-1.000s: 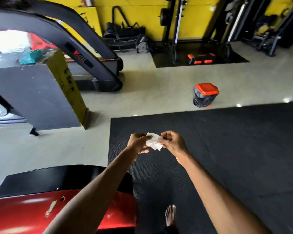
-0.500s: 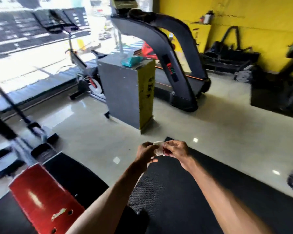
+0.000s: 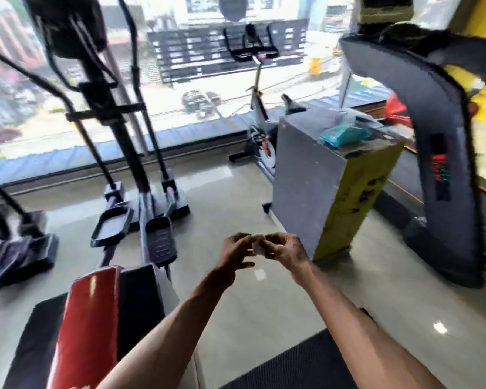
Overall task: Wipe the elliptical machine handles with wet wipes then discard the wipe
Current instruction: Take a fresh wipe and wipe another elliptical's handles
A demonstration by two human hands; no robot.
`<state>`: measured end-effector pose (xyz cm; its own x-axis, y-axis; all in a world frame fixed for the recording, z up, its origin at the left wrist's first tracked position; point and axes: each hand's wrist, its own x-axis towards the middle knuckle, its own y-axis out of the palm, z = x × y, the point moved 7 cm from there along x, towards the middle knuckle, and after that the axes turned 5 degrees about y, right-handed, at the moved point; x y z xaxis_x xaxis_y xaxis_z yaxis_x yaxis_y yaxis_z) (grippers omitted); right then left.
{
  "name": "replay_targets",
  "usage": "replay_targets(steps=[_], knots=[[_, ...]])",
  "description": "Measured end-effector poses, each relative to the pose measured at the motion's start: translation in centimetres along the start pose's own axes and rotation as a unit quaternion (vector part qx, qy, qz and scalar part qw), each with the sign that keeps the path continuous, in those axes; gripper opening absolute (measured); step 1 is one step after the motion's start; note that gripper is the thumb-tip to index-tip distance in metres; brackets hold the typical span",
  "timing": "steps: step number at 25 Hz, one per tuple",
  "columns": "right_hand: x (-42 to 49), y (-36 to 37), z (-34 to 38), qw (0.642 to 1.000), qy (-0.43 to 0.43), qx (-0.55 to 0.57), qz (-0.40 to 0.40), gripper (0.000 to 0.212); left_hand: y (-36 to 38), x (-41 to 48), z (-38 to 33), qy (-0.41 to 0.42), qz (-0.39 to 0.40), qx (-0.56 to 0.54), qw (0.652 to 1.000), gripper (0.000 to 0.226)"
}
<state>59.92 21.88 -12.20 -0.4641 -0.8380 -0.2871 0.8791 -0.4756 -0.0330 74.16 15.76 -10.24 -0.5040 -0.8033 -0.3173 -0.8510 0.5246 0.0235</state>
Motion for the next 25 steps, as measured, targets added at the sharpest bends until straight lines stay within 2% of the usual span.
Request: replay_targets(steps=[3,6,11,13,15,17,19,21,25], knots=[[8.0,3.5,4.0,0.998,0.001,0.001,0.07,0.018,-4.1,5.3,-3.1,0.004,-0.112,-0.028,0.993,0.022],[15.2,8.7,6.7,0.993,-0.01,-0.014,0.115,0.005,-9.7,9.6,-5.3,0.016,-0.197,-0.044,0.979,0.011],[28.5,19.4,11.6,0.983,-0.04,-0.029,0.178,0.008,-20.5,19.8,-9.3,0.065,-0.31,-0.069,0.946,0.008],[33.4,23.5,13.7,0.977,-0.06,-0.041,0.199,0.003,-24.2,23.6,-11.6,0.082,-0.33,-0.078,0.937,0.008],[38.5,27.9,16.5,0.974,-0.068,-0.044,0.213,0.014,-28.2,27.8,-14.6,0.092,-0.348,-0.083,0.929,0.014],[43.2,31.7,19.7,0.971,-0.082,-0.047,0.222,0.014,-32.2,32.1,-17.6,0.096,-0.367,-0.092,0.921,0.019],[47.7,35.0,22.9,0.969,-0.097,-0.044,0.223,0.005,-35.7,36.4,-20.5,0.095,-0.393,-0.086,0.91,0.012],[51.6,37.7,25.3,0.967,-0.116,-0.059,0.218,0.005,-38.2,39.9,-23.0,0.099,-0.403,-0.085,0.906,0.008],[61.0,43.4,30.0,0.966,-0.129,-0.07,0.213,0.031,-43.5,49.0,-28.4,0.121,-0.408,-0.036,0.904,0.015]])
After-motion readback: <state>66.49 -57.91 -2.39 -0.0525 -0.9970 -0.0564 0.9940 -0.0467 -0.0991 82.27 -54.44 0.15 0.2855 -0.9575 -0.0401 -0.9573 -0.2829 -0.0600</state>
